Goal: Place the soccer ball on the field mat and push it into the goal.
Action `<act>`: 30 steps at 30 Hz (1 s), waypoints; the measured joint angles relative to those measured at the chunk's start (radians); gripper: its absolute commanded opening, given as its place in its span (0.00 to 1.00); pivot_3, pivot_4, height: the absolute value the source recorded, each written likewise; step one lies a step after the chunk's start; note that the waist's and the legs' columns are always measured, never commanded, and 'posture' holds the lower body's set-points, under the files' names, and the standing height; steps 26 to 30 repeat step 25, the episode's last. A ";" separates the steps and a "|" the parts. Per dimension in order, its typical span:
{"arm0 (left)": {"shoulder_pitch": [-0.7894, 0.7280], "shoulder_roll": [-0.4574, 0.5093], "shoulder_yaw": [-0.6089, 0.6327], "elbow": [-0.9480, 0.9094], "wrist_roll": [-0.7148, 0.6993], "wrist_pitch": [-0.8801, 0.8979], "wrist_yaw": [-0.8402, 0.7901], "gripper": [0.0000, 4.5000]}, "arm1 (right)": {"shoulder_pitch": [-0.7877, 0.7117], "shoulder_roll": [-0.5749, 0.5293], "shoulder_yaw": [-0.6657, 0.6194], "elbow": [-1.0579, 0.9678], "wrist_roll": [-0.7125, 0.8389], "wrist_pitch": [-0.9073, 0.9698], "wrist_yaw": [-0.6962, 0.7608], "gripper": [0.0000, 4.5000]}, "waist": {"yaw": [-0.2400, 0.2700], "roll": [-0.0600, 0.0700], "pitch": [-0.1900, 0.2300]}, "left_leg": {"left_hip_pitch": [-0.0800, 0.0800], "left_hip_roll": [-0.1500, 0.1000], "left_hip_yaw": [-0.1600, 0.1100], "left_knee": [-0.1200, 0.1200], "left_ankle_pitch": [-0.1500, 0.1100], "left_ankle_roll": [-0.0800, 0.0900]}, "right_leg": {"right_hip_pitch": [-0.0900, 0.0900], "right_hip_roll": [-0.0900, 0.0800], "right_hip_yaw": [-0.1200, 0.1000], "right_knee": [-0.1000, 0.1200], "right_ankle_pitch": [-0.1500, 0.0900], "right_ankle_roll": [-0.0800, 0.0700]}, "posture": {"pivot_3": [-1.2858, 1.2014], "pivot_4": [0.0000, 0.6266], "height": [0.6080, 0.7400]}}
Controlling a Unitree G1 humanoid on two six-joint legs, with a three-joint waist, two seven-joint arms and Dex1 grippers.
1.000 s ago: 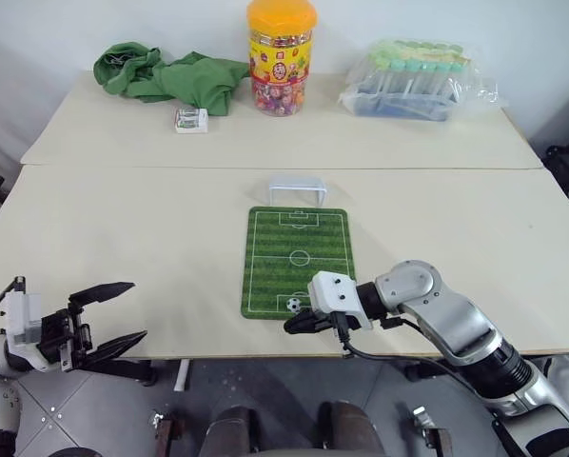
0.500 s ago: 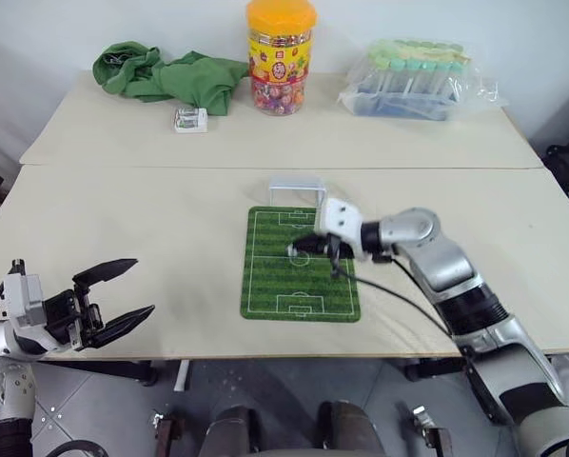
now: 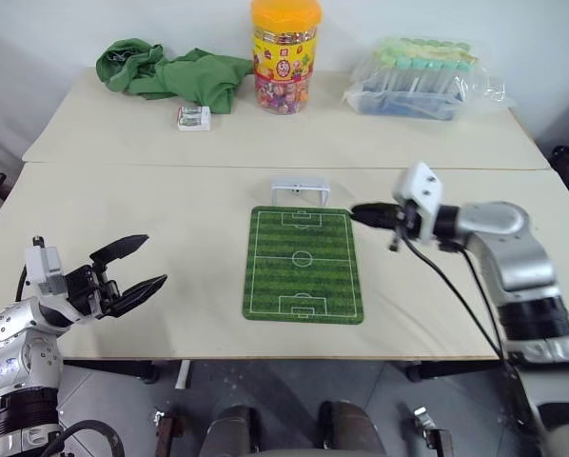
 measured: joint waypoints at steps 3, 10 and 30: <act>-0.001 0.022 -0.003 0.001 0.010 0.043 0.029 1.00 | 0.109 -0.081 -0.072 0.002 0.054 -0.015 0.086 0.50 | 0.000 0.000 0.000 | 0.000 0.000 0.000 0.000 0.000 0.000 | 0.001 0.000 0.000 -0.001 0.000 0.000 | 0.52 0.24 1.00; 0.006 0.064 -0.006 -0.002 0.069 0.098 0.125 1.00 | 0.250 -0.150 -0.172 0.075 0.112 -0.089 0.192 0.99 | -0.003 0.000 0.000 | 0.003 0.002 0.004 0.001 0.000 0.000 | 0.001 0.000 0.003 0.000 0.000 0.000 | 0.52 0.24 1.00; 0.056 0.084 0.042 -0.057 0.059 0.172 0.208 1.00 | 0.501 -0.120 -0.274 -0.117 0.179 -0.014 0.066 0.99 | 0.002 0.000 0.000 | 0.002 0.002 0.003 0.002 0.000 0.000 | 0.001 -0.001 0.003 0.000 0.000 0.000 | 0.52 0.24 1.00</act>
